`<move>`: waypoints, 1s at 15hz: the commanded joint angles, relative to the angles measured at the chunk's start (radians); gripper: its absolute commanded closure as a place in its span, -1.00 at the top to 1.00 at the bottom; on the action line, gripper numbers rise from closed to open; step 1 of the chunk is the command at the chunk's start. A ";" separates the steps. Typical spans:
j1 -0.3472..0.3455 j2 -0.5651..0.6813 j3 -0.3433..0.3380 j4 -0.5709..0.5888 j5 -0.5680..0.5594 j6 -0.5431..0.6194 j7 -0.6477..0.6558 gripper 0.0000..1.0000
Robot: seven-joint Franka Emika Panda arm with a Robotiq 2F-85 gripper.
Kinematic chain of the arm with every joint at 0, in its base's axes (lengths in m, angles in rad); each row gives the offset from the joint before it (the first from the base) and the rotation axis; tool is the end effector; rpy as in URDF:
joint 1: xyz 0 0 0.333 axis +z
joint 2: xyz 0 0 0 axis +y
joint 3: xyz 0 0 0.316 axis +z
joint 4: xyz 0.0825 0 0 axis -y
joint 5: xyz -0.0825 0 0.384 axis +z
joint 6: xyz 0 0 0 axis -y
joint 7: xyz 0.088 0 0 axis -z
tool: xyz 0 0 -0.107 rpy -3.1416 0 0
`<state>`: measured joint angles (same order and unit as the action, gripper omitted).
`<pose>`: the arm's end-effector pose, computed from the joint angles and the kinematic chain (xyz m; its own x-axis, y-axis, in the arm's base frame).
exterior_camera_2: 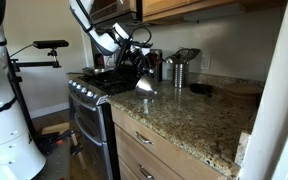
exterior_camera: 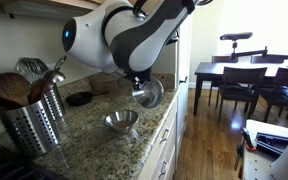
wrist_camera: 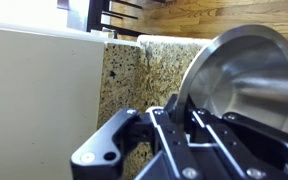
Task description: Pour the contents in the bowl on the right into the bowl on the left
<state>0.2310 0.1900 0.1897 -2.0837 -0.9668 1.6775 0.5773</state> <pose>0.5140 0.1404 0.3354 0.9706 0.1778 -0.1623 0.2314 -0.5031 0.8327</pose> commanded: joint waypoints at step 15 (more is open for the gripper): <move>-0.138 -0.239 -0.114 -0.289 0.054 0.571 -0.093 -0.87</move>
<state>0.1228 0.0156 0.0935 -2.3130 -0.9418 2.1579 0.5414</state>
